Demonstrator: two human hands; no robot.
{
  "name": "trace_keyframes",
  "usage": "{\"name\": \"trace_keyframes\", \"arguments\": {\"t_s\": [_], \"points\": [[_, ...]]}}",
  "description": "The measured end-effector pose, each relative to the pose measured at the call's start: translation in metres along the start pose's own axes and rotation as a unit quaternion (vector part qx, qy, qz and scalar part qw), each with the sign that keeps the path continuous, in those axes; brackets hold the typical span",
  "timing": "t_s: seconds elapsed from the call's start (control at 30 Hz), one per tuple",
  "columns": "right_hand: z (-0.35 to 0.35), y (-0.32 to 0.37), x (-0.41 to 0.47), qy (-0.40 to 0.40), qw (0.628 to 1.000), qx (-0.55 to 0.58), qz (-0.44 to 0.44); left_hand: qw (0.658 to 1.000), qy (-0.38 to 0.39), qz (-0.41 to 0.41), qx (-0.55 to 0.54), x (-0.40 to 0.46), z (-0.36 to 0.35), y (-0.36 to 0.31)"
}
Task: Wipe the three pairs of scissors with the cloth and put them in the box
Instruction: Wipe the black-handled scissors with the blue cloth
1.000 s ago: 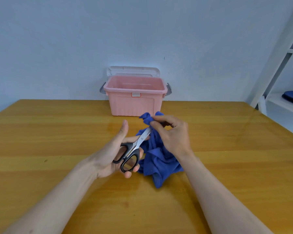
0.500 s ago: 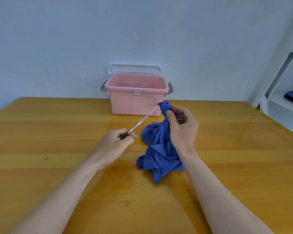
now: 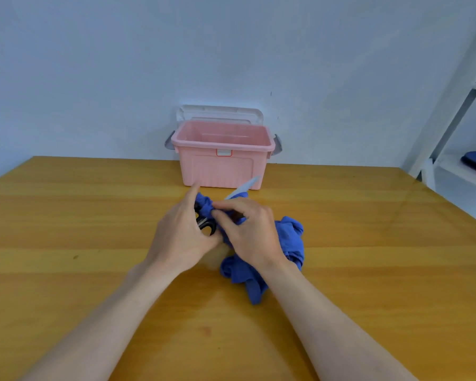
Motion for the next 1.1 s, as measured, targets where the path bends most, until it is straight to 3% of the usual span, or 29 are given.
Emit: {"name": "trace_keyframes", "arguments": {"t_s": [0.27, 0.43, 0.63, 0.8, 0.93, 1.1], "points": [[0.033, -0.034, 0.009, -0.084, 0.992, -0.002, -0.091, 0.998, 0.015, -0.049, 0.039, -0.003, -0.006, -0.009], [0.008, -0.002, 0.002, -0.014, 1.000, 0.018, -0.006, 0.999, 0.004, -0.053, 0.009, 0.001, -0.005, -0.006], [0.018, -0.012, 0.006, -0.052, 0.998, 0.014, -0.032, 0.998, -0.002, -0.060, 0.021, 0.001, -0.005, -0.007], [0.053, -0.053, 0.012, -0.144, 0.981, 0.020, -0.131, 0.998, 0.005, -0.055, 0.040, -0.002, -0.003, -0.007], [0.072, -0.076, 0.009, -0.175, 0.968, 0.018, -0.178, 0.999, 0.042, -0.021, 0.021, -0.002, -0.012, -0.002], [0.060, -0.094, 0.010, -0.085, 0.968, -0.053, -0.232, 0.998, 0.048, 0.036, -0.035, 0.001, -0.010, 0.015]]}}
Point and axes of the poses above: each hand's wrist, its own x-axis towards the middle knuckle, its own z-axis out of the back of the hand, y = z × x, the point moved 9 cm from there along x, towards the middle knuckle, and after that the axes turned 1 degree about y, right-handed, at the moved point
